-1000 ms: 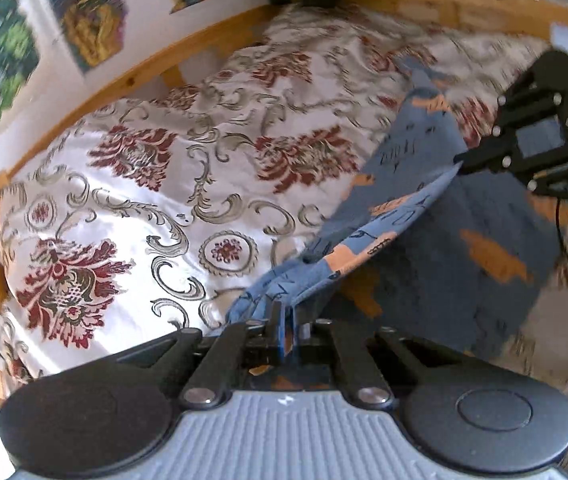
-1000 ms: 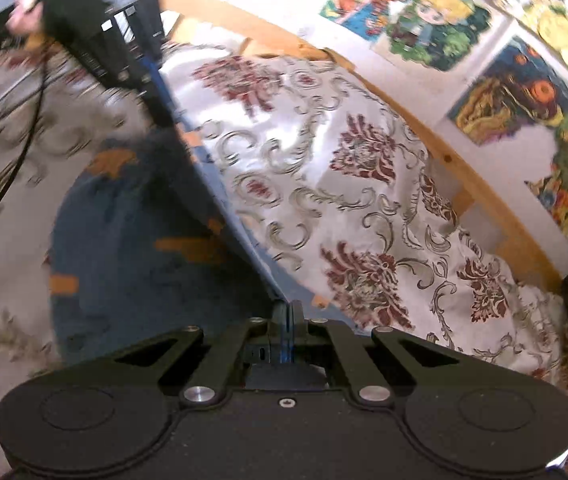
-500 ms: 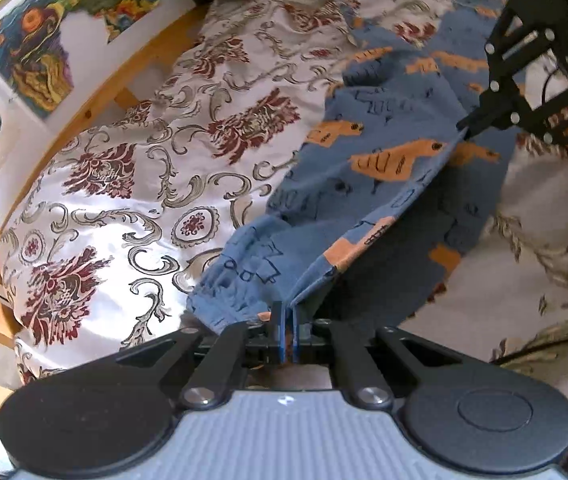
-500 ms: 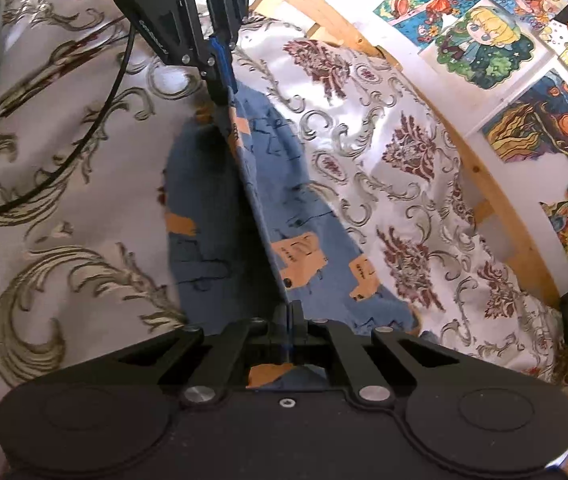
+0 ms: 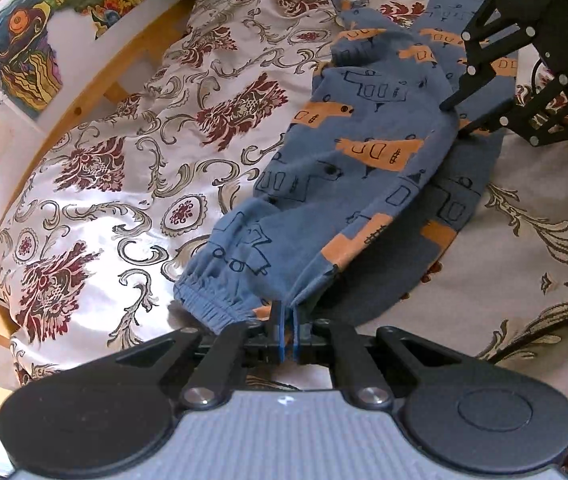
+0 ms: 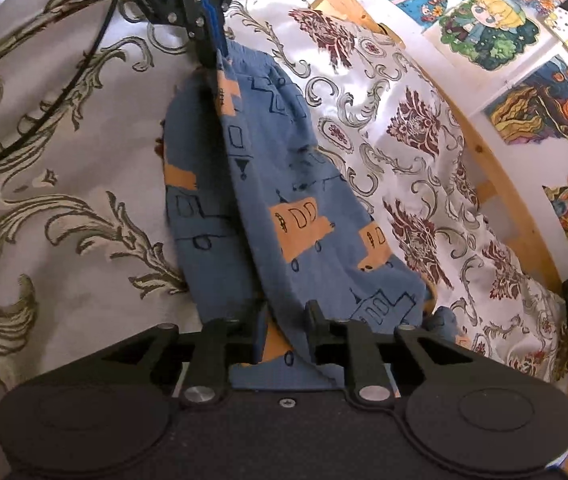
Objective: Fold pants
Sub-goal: 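Lift the waistband with both grippers and fold it over toward the cuffs, then open both grippers and release the folded waistband onto the pants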
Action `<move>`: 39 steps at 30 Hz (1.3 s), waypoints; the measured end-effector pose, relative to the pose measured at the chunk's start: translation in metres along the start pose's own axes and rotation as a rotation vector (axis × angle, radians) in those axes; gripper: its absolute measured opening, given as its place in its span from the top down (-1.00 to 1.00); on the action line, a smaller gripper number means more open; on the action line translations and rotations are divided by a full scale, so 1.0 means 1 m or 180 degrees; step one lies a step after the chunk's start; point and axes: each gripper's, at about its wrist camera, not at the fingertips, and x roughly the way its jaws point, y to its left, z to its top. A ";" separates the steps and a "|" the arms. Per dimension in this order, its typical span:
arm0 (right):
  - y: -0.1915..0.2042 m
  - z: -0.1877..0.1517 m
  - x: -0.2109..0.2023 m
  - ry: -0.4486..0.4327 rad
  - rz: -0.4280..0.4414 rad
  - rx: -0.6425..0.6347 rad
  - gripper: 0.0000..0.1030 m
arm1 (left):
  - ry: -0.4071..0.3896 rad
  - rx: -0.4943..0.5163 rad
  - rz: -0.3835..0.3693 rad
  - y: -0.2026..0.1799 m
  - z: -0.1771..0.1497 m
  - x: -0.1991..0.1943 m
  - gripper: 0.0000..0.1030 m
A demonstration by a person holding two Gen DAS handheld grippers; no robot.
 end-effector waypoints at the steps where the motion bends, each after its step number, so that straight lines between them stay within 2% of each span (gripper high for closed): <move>1: 0.000 0.000 0.001 -0.0007 -0.0018 0.0009 0.73 | 0.0005 -0.0006 -0.0001 0.000 0.000 0.000 0.91; 2: 0.000 0.000 0.003 -0.0012 -0.0034 0.0014 0.80 | 0.0005 -0.0006 0.0003 0.000 0.001 0.000 0.91; 3: 0.000 -0.001 0.004 -0.0014 -0.0043 0.0011 0.96 | 0.0004 -0.0007 0.0009 0.000 0.001 -0.001 0.91; 4: -0.001 -0.002 0.005 -0.0021 -0.0057 0.0012 0.99 | 0.0000 -0.0011 0.0011 0.000 0.001 -0.001 0.91; 17: -0.001 0.008 -0.026 -0.0025 0.0151 -0.0026 1.00 | 0.0004 -0.0009 0.0044 -0.003 -0.003 -0.006 0.91; 26: 0.018 0.011 -0.025 0.0109 0.0364 -0.0083 1.00 | 0.0159 0.0058 -0.0008 -0.006 -0.007 0.008 0.89; 29: 0.017 0.010 -0.018 0.0130 0.0388 0.0026 0.95 | 0.0246 -0.0003 -0.0060 -0.006 -0.005 0.011 0.80; 30: 0.016 0.009 -0.018 0.0131 0.0406 0.0058 0.92 | 0.0266 -0.0045 -0.0082 -0.005 -0.004 0.011 0.75; 33: 0.001 0.006 -0.027 0.0092 0.0507 0.0212 0.49 | 0.0289 -0.0331 -0.0239 0.001 0.002 0.001 0.30; 35: -0.017 0.002 -0.036 0.0095 0.0560 0.0436 -0.03 | 0.0238 -0.0608 -0.0342 0.007 0.009 -0.011 0.04; 37: -0.040 -0.007 -0.047 0.0116 0.0601 0.0690 -0.31 | 0.0160 -0.0923 -0.0386 0.010 0.019 -0.023 -0.43; 38: -0.051 -0.012 -0.052 0.0134 0.0598 0.0803 -0.51 | 0.0118 -0.1066 -0.0408 0.010 0.026 -0.027 -0.52; 39: -0.064 -0.020 -0.057 0.0156 0.0585 0.0935 -0.60 | 0.0067 -0.1173 -0.0418 0.008 0.033 -0.031 -0.64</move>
